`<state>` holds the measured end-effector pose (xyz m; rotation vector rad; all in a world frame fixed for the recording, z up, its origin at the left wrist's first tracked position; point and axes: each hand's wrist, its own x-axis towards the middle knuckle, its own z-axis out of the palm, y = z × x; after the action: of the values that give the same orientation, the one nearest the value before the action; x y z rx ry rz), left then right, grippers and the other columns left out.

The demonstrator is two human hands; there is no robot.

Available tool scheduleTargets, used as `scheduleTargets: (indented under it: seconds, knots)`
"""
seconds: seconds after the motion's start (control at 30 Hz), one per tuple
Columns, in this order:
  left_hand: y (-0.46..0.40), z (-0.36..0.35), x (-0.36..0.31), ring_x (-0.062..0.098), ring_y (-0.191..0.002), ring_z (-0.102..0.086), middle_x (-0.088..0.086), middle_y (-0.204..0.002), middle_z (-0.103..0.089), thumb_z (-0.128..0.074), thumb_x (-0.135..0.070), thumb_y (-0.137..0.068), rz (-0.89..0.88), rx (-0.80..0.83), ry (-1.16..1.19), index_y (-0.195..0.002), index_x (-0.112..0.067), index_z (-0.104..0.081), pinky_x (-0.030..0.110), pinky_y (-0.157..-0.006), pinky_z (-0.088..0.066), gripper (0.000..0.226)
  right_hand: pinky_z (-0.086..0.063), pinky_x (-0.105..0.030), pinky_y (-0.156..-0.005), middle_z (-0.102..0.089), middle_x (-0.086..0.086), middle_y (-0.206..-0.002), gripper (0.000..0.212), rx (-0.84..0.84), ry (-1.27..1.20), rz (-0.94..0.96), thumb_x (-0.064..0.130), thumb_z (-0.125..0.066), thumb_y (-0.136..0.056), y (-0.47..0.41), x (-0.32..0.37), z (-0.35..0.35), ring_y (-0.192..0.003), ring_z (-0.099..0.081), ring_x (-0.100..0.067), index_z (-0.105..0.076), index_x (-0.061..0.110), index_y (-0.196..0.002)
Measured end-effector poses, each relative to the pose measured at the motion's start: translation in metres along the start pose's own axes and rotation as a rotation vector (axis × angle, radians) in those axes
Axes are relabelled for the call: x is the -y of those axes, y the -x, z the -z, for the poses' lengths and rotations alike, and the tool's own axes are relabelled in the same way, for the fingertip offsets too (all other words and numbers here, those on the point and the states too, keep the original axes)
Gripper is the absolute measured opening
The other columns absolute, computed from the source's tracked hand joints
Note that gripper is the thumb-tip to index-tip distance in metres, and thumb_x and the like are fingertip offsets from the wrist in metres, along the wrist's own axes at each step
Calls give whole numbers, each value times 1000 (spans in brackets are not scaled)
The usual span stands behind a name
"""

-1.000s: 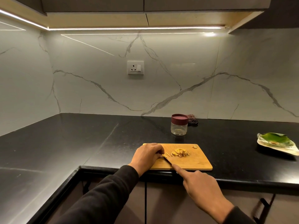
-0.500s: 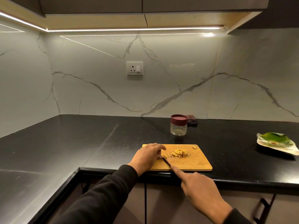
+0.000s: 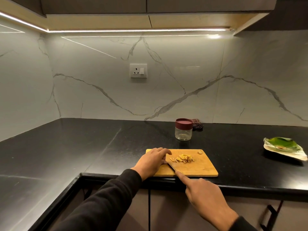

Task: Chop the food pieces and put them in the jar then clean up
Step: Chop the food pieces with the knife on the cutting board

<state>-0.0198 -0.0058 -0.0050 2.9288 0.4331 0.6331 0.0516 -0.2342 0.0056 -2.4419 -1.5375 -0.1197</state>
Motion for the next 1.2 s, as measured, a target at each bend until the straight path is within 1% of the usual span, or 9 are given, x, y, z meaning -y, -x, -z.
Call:
scheduleTargets:
  seconds: [0.13,0.3,0.43,0.53,0.6,0.67,0.83,0.93,1.2]
  knots:
    - [-1,-1,2,12,-122,-50,-6,-133,-53,-54,-29,-102,-31,17,-35,-133,-33,-57,29,-103,-46,31,-34,-23,-63,-56,9,-90,58,-1,-26,-2,36,-34,-108,1,0,0,-73,-48,-7,-4,52,-156]
    - [0,0,1,12,-120,-51,-5,-133,-53,-54,-28,-103,-31,24,-34,-142,-34,-51,30,-103,-47,40,-36,-23,-66,-56,10,-91,58,6,-44,-6,36,-34,-108,1,0,0,-74,-48,-7,-5,52,-156]
    - [5,1,-1,8,-96,-61,-7,-109,-64,-63,-26,-97,49,-95,75,-123,-25,-58,25,-88,-54,27,-38,-23,-67,-57,9,-89,57,26,-115,-26,37,-34,-108,1,-2,-1,-74,-50,-6,-8,52,-156]
    - [9,-1,-1,6,-95,-62,-8,-109,-67,-65,-25,-96,16,-146,67,-109,-25,-69,16,-87,-51,14,-37,-21,-59,-58,9,-85,55,20,-174,-44,38,-34,-108,-2,-1,-1,-70,-52,-6,-10,50,-156]
    - [10,-1,-1,5,-94,-63,-8,-108,-68,-65,-26,-96,11,-160,73,-106,-24,-71,15,-87,-52,12,-34,-20,-52,-57,10,-83,54,7,-195,-53,38,-34,-108,-5,3,0,-68,-52,-6,-11,47,-157]
    - [11,0,-1,5,-93,-63,-8,-106,-69,-66,-26,-95,14,-165,81,-104,-23,-72,18,-87,-53,11,-34,-20,-51,-57,11,-82,54,-3,-209,-53,39,-34,-108,-8,6,-1,-67,-53,-6,-13,44,-158]
    - [11,0,-2,3,-92,-62,-9,-105,-69,-66,-27,-95,39,-176,89,-103,-24,-73,17,-86,-52,11,-36,-20,-54,-56,10,-81,54,-4,-217,-30,39,-35,-108,-19,13,-7,-70,-54,-6,-14,42,-158]
    - [11,1,-2,4,-93,-62,-10,-106,-69,-66,-29,-95,42,-180,73,-104,-25,-72,19,-86,-53,12,-38,-20,-63,-55,9,-85,56,-7,-186,-17,38,-34,-108,-24,15,-7,-74,-53,-6,-11,42,-158]
    - [12,1,-2,4,-94,-62,-11,-107,-68,-65,-31,-96,48,-182,63,-105,-26,-71,15,-85,-50,12,-40,-25,-71,-53,5,-91,57,10,-78,2,35,-32,-108,-33,20,-8,-78,-50,-12,-7,39,-160]
